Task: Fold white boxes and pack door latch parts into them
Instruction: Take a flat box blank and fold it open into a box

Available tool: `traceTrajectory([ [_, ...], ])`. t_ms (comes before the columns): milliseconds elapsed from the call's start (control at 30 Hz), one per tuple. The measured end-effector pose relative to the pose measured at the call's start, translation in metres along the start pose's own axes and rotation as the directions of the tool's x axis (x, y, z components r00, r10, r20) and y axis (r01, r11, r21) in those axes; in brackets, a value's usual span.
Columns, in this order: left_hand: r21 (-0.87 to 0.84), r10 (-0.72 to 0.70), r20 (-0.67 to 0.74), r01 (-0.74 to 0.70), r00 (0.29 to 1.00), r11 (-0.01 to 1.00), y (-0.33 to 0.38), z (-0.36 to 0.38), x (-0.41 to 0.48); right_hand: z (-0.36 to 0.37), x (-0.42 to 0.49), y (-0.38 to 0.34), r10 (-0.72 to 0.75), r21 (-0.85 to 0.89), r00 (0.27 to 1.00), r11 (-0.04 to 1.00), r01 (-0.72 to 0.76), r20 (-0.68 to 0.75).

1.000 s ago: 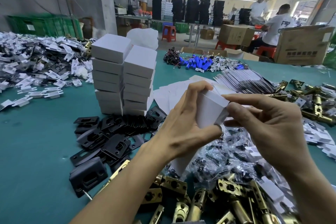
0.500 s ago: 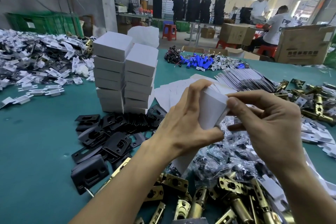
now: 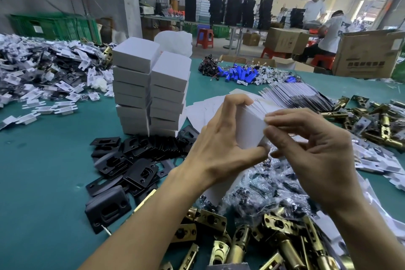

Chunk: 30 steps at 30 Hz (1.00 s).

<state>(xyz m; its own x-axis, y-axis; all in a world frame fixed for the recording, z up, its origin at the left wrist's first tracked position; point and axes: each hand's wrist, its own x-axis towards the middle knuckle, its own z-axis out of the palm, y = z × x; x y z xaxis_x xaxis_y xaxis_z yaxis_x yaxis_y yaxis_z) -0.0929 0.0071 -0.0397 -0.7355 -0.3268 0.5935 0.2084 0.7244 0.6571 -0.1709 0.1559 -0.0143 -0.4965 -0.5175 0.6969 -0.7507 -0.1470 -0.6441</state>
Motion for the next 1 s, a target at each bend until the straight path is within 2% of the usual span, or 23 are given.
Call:
traceTrajectory([
  [300, 0.039, 0.043, -0.076, -0.040, 0.996, 0.998, 0.004, -0.004, -0.001, 0.016, -0.007, 0.005, 0.134, 0.036, 0.984, 0.990, -0.139, 0.121],
  [433, 0.058, 0.018, -0.098, -0.013, 0.995, 0.998, 0.006, -0.002, -0.002, 0.014, -0.005, -0.001, 0.159, 0.087, 0.983, 0.982, -0.167, 0.094],
  [600, 0.160, 0.030, -0.059, -0.021, 0.998, 0.987, 0.004, -0.001, -0.004, 0.010, -0.004, 0.000, 0.178, 0.067, 0.977, 0.980, -0.187, 0.121],
  [733, 0.217, 0.106, -0.033, -0.097, 0.994, 0.971, 0.000, 0.001, -0.004, 0.006, -0.005, 0.002, 0.214, 0.072, 0.967, 0.972, -0.226, 0.141],
  [833, 0.162, 0.110, -0.024, -0.105, 0.994, 0.981, 0.000, 0.001, -0.002, 0.003, -0.003, 0.006, 0.227, 0.055, 0.969, 0.971, -0.233, 0.095],
  [867, 0.134, 0.104, -0.048, -0.097, 0.993, 0.986, 0.001, 0.001, 0.000, 0.001, -0.003, 0.009, 0.238, 0.035, 0.970, 0.970, -0.240, 0.048],
  [933, 0.097, 0.067, -0.187, -0.050, 0.980, 0.994, 0.003, 0.000, 0.004, -0.003, -0.001, 0.015, 0.244, -0.001, 0.968, 0.970, -0.244, -0.061],
  [1000, -0.044, -0.115, -0.340, 0.107, 0.933, 0.993, 0.005, -0.004, 0.009, -0.004, 0.001, 0.019, 0.211, -0.022, 0.967, 0.976, -0.216, -0.142],
])
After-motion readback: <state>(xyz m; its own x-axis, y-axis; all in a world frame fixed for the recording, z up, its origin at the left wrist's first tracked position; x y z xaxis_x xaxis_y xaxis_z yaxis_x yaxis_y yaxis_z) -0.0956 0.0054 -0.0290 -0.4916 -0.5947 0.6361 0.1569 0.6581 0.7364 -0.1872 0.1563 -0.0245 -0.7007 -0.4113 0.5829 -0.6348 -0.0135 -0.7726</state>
